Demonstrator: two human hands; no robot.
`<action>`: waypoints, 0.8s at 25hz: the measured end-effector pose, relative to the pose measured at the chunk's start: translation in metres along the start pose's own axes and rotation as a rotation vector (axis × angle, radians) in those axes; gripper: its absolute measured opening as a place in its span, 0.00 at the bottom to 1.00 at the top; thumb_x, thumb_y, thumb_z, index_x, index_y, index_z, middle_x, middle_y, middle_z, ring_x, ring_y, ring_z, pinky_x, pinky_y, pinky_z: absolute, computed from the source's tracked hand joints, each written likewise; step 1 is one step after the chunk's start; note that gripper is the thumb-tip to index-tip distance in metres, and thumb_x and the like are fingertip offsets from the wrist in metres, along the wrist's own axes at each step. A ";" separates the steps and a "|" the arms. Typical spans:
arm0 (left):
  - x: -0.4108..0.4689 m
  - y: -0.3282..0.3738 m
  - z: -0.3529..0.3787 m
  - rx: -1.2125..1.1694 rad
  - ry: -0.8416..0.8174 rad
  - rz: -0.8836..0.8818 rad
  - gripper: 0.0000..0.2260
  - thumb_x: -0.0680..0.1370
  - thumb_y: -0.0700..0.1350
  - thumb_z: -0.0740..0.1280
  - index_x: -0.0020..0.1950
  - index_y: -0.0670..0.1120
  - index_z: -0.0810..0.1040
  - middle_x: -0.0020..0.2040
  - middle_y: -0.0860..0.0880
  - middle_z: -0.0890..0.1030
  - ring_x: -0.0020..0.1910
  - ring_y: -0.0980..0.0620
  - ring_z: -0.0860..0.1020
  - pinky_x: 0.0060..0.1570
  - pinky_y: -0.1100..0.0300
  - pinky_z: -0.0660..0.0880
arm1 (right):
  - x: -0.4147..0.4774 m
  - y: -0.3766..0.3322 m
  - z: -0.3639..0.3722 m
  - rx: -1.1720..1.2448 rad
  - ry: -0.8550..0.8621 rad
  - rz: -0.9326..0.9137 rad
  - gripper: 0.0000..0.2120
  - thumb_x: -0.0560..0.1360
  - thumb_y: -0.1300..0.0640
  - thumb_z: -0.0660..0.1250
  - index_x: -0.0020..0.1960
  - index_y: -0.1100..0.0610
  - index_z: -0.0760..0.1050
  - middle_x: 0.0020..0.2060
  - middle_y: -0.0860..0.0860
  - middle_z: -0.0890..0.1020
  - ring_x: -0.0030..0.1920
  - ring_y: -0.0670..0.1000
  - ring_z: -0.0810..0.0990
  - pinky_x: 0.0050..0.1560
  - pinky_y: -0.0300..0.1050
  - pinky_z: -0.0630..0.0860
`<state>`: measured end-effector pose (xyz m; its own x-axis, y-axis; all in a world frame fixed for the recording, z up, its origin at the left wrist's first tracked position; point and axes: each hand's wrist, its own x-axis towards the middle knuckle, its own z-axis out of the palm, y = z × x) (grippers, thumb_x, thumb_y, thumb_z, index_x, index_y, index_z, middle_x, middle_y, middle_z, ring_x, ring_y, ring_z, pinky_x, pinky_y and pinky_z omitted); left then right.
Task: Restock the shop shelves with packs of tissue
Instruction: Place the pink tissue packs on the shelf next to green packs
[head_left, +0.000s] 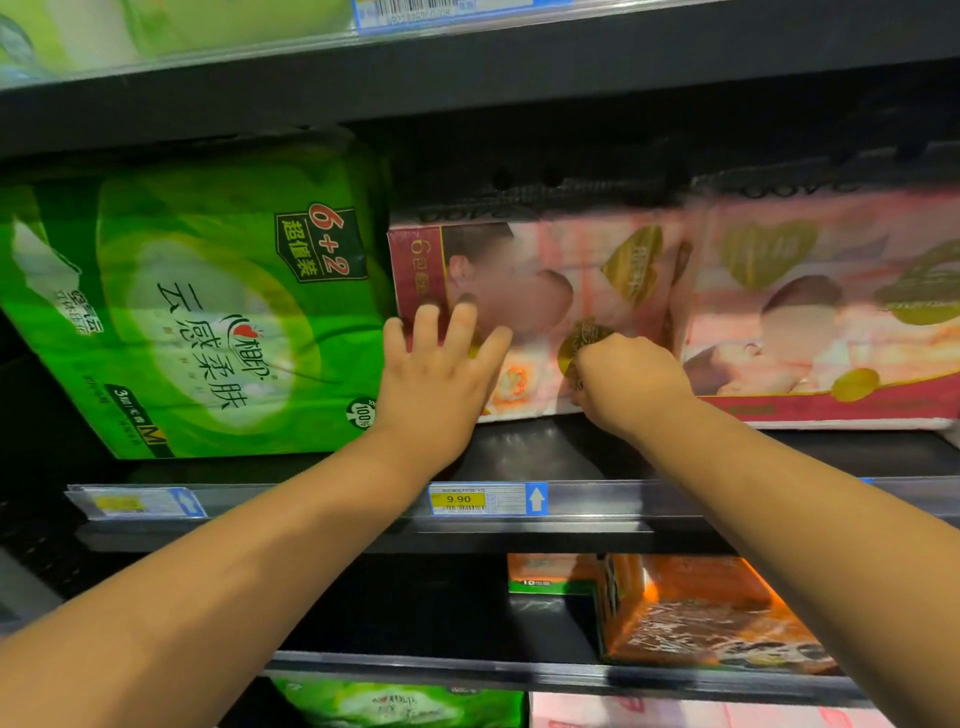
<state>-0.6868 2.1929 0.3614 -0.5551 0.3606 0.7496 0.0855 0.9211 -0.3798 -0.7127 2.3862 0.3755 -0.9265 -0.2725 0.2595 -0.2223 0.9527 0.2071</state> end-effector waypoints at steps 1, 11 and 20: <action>0.002 0.000 0.002 -0.001 0.022 0.006 0.20 0.72 0.44 0.48 0.56 0.50 0.76 0.57 0.41 0.67 0.50 0.40 0.65 0.47 0.44 0.70 | 0.002 0.000 0.001 -0.004 -0.002 0.003 0.10 0.76 0.58 0.66 0.55 0.60 0.78 0.52 0.59 0.80 0.51 0.63 0.80 0.41 0.48 0.69; 0.012 0.003 0.014 -0.006 0.039 0.043 0.20 0.68 0.43 0.49 0.49 0.49 0.78 0.56 0.42 0.64 0.44 0.34 0.76 0.29 0.54 0.73 | 0.021 0.003 0.011 0.055 -0.034 0.037 0.10 0.74 0.60 0.65 0.56 0.57 0.75 0.50 0.56 0.79 0.49 0.62 0.80 0.41 0.48 0.72; 0.011 0.002 0.014 -0.669 0.124 -0.355 0.35 0.61 0.46 0.81 0.59 0.48 0.62 0.59 0.36 0.62 0.58 0.30 0.67 0.57 0.39 0.73 | 0.018 0.007 0.013 0.047 -0.043 0.032 0.08 0.77 0.54 0.63 0.51 0.56 0.78 0.46 0.55 0.81 0.48 0.60 0.80 0.42 0.45 0.71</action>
<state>-0.7048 2.1969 0.3612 -0.5494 0.0038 0.8356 0.4238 0.8631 0.2748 -0.7353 2.3899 0.3698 -0.9453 -0.2370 0.2241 -0.2056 0.9663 0.1547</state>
